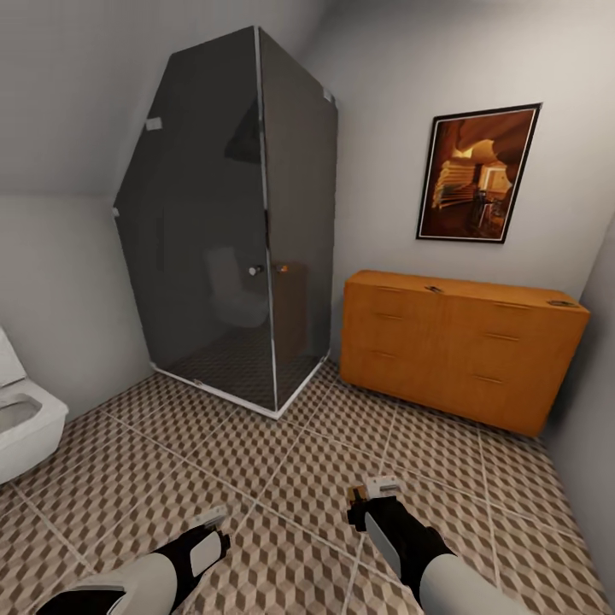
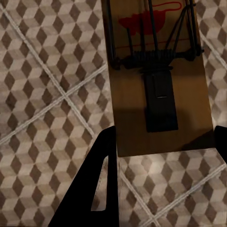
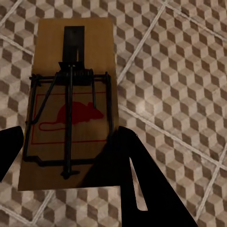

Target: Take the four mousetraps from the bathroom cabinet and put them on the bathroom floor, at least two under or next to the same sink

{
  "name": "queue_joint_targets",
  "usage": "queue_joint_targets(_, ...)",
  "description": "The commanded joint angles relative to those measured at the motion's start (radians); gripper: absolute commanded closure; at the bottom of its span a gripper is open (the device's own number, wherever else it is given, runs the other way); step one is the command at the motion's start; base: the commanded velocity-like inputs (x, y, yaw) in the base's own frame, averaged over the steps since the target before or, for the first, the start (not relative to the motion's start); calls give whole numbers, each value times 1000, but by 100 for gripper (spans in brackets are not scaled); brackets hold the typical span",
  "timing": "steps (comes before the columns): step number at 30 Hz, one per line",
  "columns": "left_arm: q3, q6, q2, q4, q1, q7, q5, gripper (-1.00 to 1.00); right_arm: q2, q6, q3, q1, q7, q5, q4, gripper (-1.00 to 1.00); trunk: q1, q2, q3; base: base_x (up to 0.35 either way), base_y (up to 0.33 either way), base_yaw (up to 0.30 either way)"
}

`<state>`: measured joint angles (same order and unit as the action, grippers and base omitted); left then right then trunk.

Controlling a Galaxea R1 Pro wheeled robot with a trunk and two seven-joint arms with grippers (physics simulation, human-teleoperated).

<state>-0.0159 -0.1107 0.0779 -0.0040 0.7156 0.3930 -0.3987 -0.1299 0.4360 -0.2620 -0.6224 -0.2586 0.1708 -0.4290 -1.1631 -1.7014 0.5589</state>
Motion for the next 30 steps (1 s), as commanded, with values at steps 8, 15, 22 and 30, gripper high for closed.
queue_joint_targets(8, -1, -4, 0, -1, 1, 6, 1, 100, 1, 4, -8, 0, -11, 13, -2, 100, 0, -1, 1, 0, 0, 269)
queue_joint_targets(15, -1, -4, 0, -1, 1, 4, 1, 100, 1, 4, -8, -1, -11, 13, 1, 100, 0, -1, 1, 0, 0, 269)
queue_joint_targets(22, -1, -4, 0, -1, 1, 4, 1, 100, 1, 5, -9, 0, -8, 12, 14, 100, 0, -1, 1, 0, 0, 139)
queue_joint_targets(30, -1, -4, 0, -1, 1, 4, 1, 100, 1, 4, -9, -1, -9, 13, 15, 100, 0, -1, 1, 0, 0, 181)
